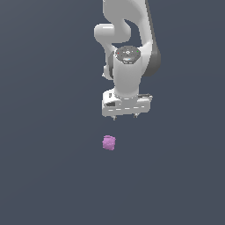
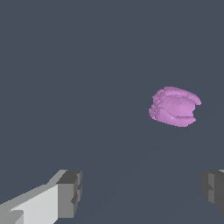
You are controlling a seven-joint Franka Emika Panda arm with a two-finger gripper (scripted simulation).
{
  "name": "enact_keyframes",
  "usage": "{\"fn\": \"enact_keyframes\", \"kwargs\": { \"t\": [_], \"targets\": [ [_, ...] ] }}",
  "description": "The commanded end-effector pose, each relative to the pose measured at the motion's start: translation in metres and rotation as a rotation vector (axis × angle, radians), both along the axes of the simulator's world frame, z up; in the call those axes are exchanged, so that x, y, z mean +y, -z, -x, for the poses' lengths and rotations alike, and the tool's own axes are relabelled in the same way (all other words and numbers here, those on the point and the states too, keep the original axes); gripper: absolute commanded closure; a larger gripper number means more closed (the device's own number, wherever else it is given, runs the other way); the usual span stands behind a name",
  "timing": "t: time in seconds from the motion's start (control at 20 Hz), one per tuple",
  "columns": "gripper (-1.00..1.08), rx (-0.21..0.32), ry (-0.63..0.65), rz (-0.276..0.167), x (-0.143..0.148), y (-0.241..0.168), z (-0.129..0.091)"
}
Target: Pick up the object and move it to a goal position.
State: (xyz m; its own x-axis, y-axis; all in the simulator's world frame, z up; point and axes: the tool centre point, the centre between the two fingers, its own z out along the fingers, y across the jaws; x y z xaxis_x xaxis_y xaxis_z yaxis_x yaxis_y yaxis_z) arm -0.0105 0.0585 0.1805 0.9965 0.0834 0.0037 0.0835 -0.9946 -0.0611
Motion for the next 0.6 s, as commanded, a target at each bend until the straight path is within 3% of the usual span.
{"fn": "enact_keyframes", "kwargs": {
  "t": [0.0, 0.55],
  "targets": [
    [-0.92, 0.001, 0.008, 0.001, -0.002, 0.002, -0.002],
    [-0.92, 0.006, 0.143, 0.021, -0.033, 0.037, -0.033]
  ]
}}
